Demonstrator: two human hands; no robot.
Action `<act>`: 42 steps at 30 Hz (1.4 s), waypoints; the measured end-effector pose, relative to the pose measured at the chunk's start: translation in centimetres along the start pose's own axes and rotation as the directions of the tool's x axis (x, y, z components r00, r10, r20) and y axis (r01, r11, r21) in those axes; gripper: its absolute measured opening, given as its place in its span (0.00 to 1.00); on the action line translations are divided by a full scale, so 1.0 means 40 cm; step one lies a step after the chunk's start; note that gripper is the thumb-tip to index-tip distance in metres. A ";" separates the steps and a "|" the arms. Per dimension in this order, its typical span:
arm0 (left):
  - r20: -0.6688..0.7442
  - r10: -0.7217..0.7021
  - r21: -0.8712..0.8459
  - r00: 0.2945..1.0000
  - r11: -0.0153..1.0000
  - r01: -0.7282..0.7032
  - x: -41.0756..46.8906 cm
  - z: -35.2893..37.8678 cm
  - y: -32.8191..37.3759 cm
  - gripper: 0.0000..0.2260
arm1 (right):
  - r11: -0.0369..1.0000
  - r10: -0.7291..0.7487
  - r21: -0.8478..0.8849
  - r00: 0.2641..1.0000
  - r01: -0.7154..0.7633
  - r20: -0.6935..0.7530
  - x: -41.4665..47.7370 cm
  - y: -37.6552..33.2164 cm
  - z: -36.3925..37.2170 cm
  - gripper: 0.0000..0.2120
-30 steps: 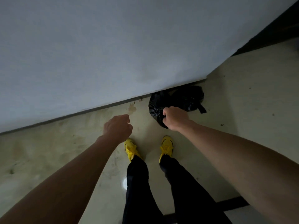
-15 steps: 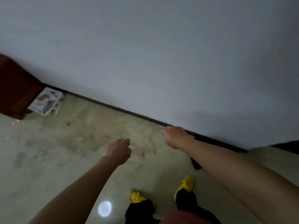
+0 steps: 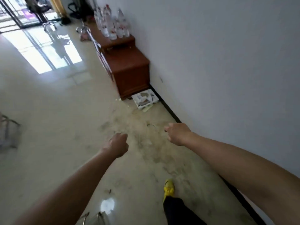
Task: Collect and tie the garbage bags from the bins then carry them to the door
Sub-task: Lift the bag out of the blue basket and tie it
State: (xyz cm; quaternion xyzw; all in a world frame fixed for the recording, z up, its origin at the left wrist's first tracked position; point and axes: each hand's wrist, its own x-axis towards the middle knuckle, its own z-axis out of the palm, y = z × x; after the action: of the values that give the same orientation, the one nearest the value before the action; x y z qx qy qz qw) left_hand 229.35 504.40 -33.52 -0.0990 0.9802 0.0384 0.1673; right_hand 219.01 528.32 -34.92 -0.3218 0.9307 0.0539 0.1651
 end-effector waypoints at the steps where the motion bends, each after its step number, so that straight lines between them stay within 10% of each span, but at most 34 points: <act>1: -0.006 -0.040 -0.013 0.999 0.999 0.040 0.023 -0.014 -0.067 0.08 | 0.999 -0.040 -0.030 0.999 0.040 0.000 0.081 -0.042 -0.034 0.18; 21: 0.065 -0.640 -0.084 0.765 0.761 0.644 0.614 -0.304 -1.189 0.11 | 0.828 -0.539 -0.179 0.842 0.531 0.000 1.482 -0.758 -0.588 0.16; 42: 0.020 -0.612 -0.077 0.791 0.788 0.611 1.603 -0.779 -2.442 0.14 | 0.852 -0.515 -0.132 0.856 0.506 -0.041 2.872 -1.440 -1.128 0.18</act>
State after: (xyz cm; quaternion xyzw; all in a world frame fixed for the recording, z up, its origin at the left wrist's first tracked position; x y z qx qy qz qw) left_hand 180.31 393.94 -29.81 -0.4175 0.8936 0.0205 0.1636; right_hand 157.42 406.91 -31.50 -0.5682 0.8126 0.0504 0.1194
